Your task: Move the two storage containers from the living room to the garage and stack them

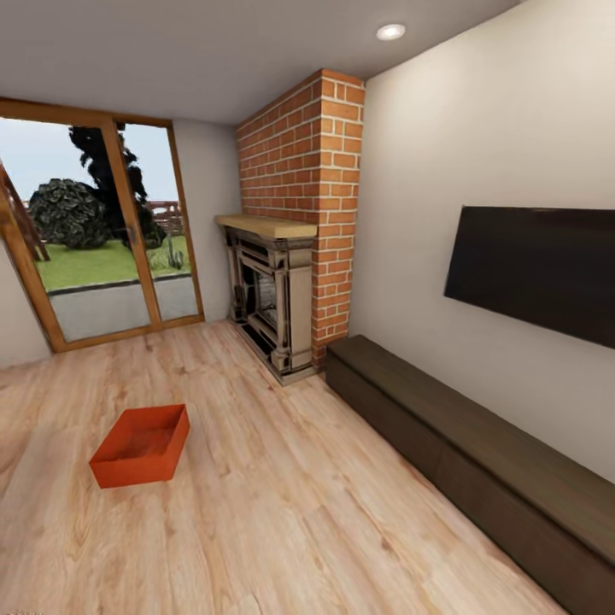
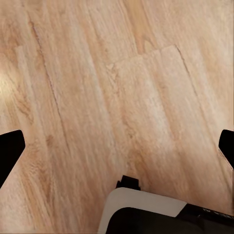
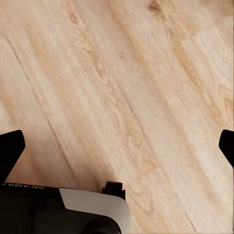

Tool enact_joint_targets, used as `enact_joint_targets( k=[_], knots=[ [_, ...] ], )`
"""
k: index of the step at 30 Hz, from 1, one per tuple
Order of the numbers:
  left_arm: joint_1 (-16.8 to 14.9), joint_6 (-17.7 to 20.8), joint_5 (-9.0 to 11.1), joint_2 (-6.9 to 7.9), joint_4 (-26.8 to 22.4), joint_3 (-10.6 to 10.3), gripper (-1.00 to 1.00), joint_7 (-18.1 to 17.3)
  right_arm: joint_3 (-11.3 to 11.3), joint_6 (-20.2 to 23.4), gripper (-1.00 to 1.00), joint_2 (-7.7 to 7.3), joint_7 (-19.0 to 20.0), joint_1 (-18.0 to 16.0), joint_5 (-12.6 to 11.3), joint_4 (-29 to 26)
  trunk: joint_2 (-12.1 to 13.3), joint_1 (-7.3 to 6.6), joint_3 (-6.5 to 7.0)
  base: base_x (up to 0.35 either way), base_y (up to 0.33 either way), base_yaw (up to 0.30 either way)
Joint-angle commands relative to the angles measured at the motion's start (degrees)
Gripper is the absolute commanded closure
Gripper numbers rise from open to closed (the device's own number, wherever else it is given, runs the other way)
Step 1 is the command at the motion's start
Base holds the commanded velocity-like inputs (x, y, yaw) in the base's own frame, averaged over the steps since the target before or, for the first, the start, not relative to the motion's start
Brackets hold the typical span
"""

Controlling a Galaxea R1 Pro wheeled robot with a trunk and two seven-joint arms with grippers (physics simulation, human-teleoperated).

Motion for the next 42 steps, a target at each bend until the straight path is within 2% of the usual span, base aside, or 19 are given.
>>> enact_joint_targets(
  k=[1, 32, 42],
  knots=[
    [0.0, -0.2, 0.2, -0.03, 0.1, 0.0, -1.0, 0.1, 0.0, -0.4, -1.0, -0.02, 0.1, -0.1, 0.1, 0.2, -0.1, 0.06, -0.04, 0.324, -0.137, 0.25],
    [0.0, -0.2, 0.3, 0.32, 0.1, 0.1, -1.0, 0.1, 0.0, -0.4, -1.0, -0.02, 0.1, -0.1, 0.1, 0.2, -0.1, 0.06, -0.04, 0.323, -0.137, 0.25],
    [0.0, -0.2, 0.3, 0.35, 0.1, 0.1, -1.0, 0.1, 0.0, -0.4, -1.0, -0.02, 0.1, -0.1, 0.1, 0.2, -0.1, 0.06, -0.04, 0.323, -0.137, 0.052]
  ],
)
